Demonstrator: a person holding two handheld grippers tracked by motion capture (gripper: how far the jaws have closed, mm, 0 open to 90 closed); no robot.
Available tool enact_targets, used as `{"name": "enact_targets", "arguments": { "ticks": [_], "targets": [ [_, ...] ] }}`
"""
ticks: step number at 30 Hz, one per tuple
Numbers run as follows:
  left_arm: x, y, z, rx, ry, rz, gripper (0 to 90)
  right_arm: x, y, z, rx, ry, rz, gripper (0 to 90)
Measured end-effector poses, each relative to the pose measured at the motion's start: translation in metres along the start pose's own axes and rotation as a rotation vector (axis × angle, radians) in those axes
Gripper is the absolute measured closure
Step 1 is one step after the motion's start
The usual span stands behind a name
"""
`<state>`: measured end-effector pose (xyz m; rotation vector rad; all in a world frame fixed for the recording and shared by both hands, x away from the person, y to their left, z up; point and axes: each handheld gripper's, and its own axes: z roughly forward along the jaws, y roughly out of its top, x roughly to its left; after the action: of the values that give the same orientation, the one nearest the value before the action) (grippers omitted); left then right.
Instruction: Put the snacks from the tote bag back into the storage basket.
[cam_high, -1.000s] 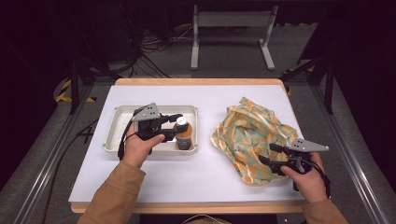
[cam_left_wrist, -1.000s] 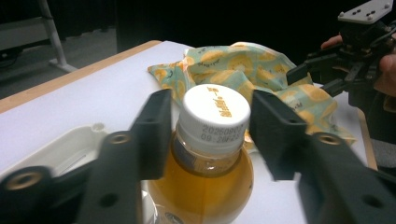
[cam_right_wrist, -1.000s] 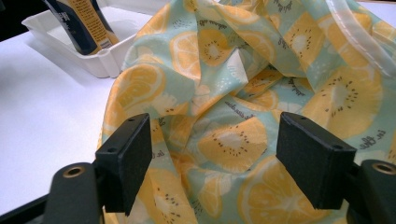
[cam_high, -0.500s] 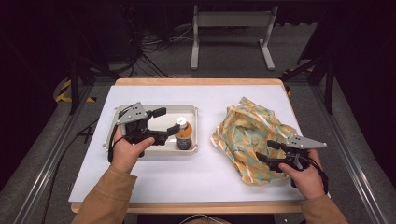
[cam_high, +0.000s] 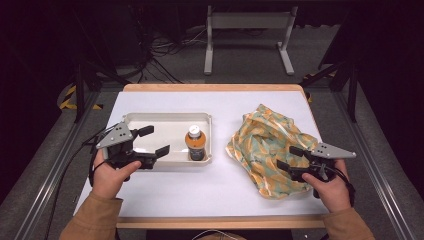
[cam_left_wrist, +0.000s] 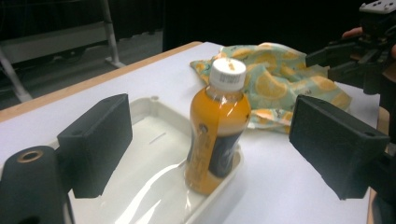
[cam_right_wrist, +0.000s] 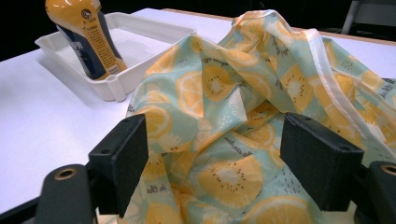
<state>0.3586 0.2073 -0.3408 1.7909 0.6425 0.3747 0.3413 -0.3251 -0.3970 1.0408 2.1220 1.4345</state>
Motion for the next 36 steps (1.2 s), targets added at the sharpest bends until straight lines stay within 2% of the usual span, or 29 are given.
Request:
{"name": "enact_targets", "arguments": {
  "ticks": [2, 6, 10, 17, 22, 26, 30, 33, 36],
  "targets": [
    [0.001, -0.006, -0.008, 0.01, 0.004, -0.017, 13.2, 0.001, 0.0, -0.003, -0.004, -0.001, -0.01, 23.4],
    [0.005, -0.018, -0.02, 0.026, 0.044, -0.033, 12.6, 0.001, 0.0, -0.008, -0.021, 0.002, -0.022, 22.8],
    [0.011, -0.036, -0.031, 0.068, 0.121, -0.039, 12.4, -0.001, -0.002, -0.012, -0.03, -0.004, -0.023, 22.7],
    [0.02, -0.066, -0.044, 0.087, 0.157, -0.099, 12.4, -0.002, -0.006, -0.017, -0.039, -0.015, -0.026, 22.6],
    [0.023, -0.081, -0.048, 0.105, 0.164, -0.113, 12.0, -0.003, -0.009, -0.018, -0.042, -0.017, -0.032, 22.2],
    [0.024, -0.088, -0.049, 0.097, 0.181, -0.098, 11.7, -0.004, -0.012, -0.018, -0.038, -0.017, -0.03, 22.0],
    [0.027, -0.098, -0.048, 0.09, 0.159, -0.129, 11.1, -0.005, -0.016, -0.017, -0.027, -0.024, -0.031, 21.7],
    [0.029, -0.108, -0.045, 0.107, 0.142, -0.126, 9.7, -0.005, -0.018, -0.016, -0.024, -0.023, -0.036, 21.6],
    [0.029, -0.114, -0.043, 0.115, 0.138, -0.142, 9.2, -0.004, -0.02, -0.013, -0.011, -0.023, -0.038, 21.3]
  ]
}}
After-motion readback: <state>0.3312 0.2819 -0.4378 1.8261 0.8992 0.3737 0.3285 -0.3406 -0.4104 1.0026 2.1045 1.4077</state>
